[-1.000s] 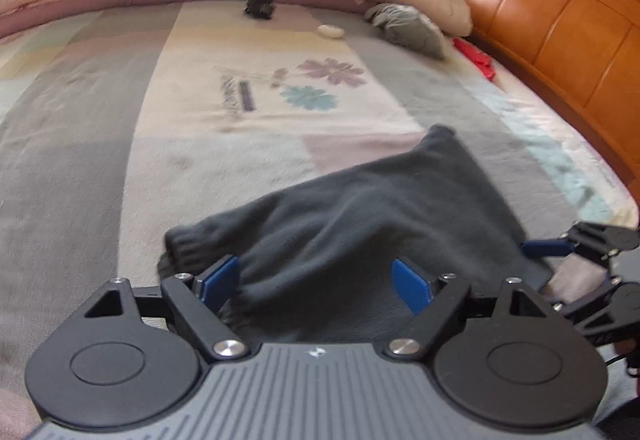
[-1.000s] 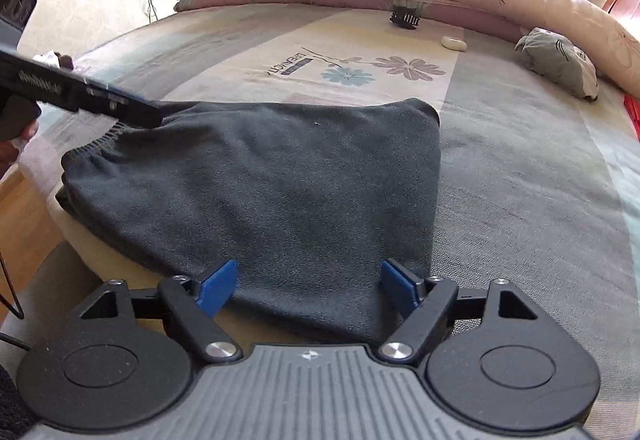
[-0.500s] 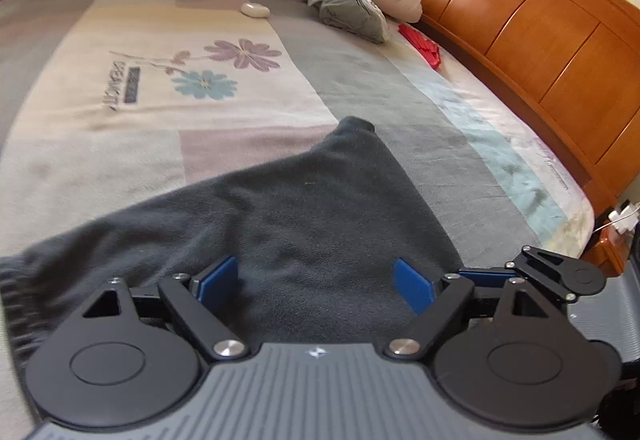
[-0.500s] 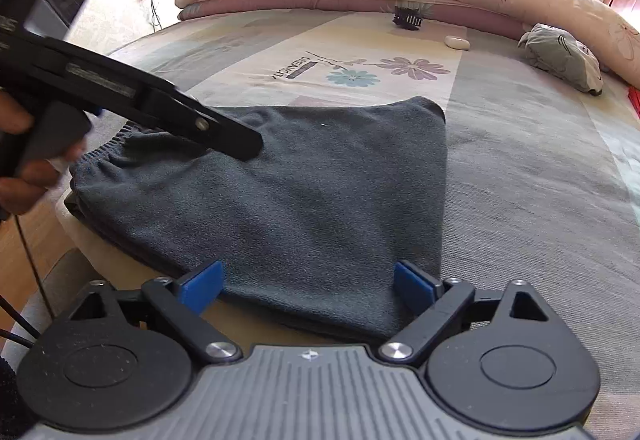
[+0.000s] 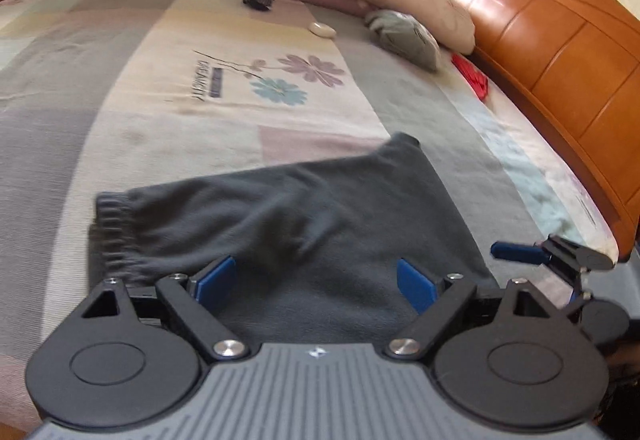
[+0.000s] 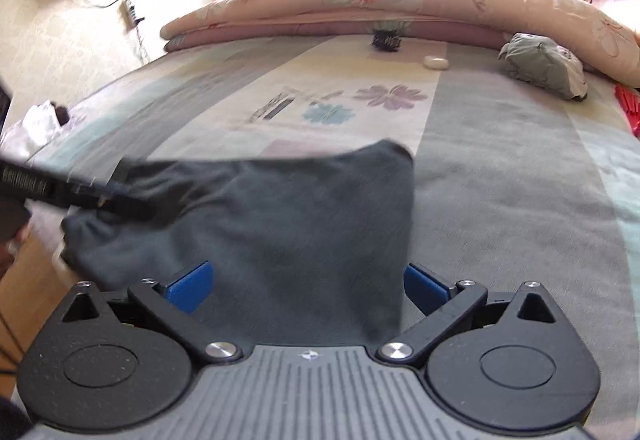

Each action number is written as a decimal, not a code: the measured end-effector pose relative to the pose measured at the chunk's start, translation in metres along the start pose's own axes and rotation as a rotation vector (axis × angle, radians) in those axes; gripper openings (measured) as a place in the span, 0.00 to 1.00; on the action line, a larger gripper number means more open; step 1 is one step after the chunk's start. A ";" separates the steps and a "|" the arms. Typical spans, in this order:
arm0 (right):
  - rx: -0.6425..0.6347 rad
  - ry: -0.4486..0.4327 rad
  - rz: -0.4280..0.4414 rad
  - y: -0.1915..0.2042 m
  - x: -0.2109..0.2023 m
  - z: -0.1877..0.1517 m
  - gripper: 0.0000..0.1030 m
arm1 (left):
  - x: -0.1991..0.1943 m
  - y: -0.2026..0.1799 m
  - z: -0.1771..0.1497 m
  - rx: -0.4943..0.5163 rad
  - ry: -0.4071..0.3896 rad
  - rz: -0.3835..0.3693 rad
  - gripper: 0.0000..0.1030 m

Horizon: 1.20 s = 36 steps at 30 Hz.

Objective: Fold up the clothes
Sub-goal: 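Lower the waistband onto the pants and open the right gripper, then pinch the folded sweatpants edge with the left gripper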

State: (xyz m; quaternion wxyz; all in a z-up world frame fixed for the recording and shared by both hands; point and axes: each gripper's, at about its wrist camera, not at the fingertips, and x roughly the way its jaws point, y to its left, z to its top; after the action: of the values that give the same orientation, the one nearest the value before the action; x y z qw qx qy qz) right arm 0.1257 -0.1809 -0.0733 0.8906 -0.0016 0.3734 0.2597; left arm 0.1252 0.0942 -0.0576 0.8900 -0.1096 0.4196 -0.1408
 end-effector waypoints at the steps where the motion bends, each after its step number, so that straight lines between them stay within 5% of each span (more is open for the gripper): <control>1: 0.013 0.004 0.005 -0.003 0.002 0.003 1.00 | 0.003 0.006 -0.003 -0.017 0.012 0.015 0.86; 9: 0.121 0.032 0.045 -0.028 0.019 0.023 1.00 | -0.016 0.026 -0.003 -0.084 -0.023 0.027 0.85; 13: 0.181 -0.003 0.074 -0.039 0.003 0.024 1.00 | -0.035 0.038 0.003 -0.078 -0.074 0.108 0.86; 19: 0.273 -0.038 0.157 -0.055 -0.003 0.035 1.00 | -0.032 0.068 0.002 -0.192 -0.030 0.189 0.86; 26: 0.388 0.004 0.185 -0.075 0.007 0.028 1.00 | -0.026 0.079 -0.008 -0.235 -0.003 0.156 0.86; 36: 0.535 0.078 0.254 -0.100 0.012 0.007 1.00 | -0.014 0.102 -0.020 -0.399 0.041 -0.036 0.86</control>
State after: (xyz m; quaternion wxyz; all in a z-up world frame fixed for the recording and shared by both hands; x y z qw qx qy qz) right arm 0.1835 -0.2601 -0.0955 0.8047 0.2698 0.4597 0.2615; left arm 0.1171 0.1934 -0.0918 0.8392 -0.2884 0.4552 -0.0729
